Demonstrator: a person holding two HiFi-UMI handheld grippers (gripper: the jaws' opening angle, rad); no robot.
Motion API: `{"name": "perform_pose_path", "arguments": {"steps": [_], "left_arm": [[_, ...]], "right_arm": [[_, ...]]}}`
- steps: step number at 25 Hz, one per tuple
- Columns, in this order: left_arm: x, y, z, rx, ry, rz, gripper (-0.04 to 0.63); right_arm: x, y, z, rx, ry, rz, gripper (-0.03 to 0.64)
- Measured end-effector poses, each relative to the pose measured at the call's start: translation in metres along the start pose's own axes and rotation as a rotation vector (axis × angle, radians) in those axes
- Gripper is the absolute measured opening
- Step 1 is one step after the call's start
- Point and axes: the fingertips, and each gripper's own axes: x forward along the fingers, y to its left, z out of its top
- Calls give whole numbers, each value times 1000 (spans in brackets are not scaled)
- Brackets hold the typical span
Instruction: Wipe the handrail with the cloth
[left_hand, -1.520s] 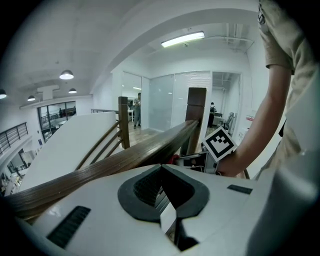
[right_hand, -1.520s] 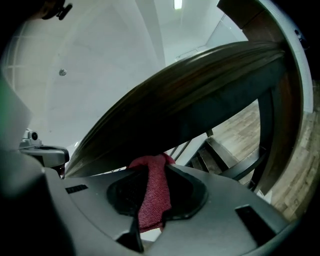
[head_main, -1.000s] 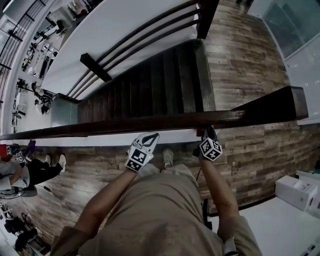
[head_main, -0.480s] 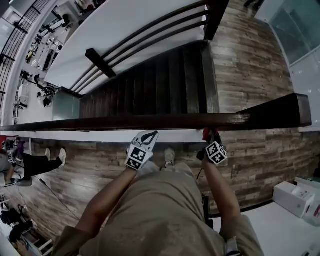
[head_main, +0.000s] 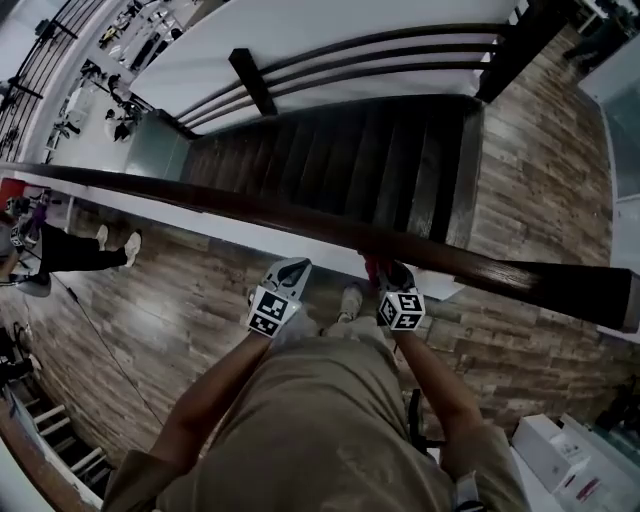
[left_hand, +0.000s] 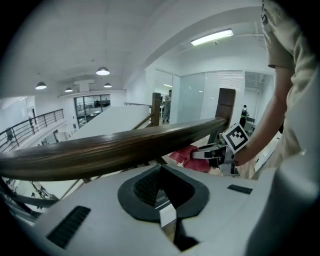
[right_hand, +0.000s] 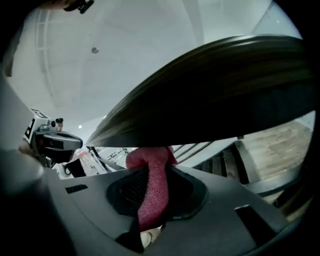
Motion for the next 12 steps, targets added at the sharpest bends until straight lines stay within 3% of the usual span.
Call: {"name": "perform_pose_path", "arguments": {"steps": [6, 12], "left_arm": [[-75, 81, -50, -94, 12, 138, 15], [-149, 181, -93, -142, 0, 222, 15]], "right_arm": [[81, 130, -14, -112, 106, 206, 77], [152, 250, -14, -157, 134, 296, 77]]}}
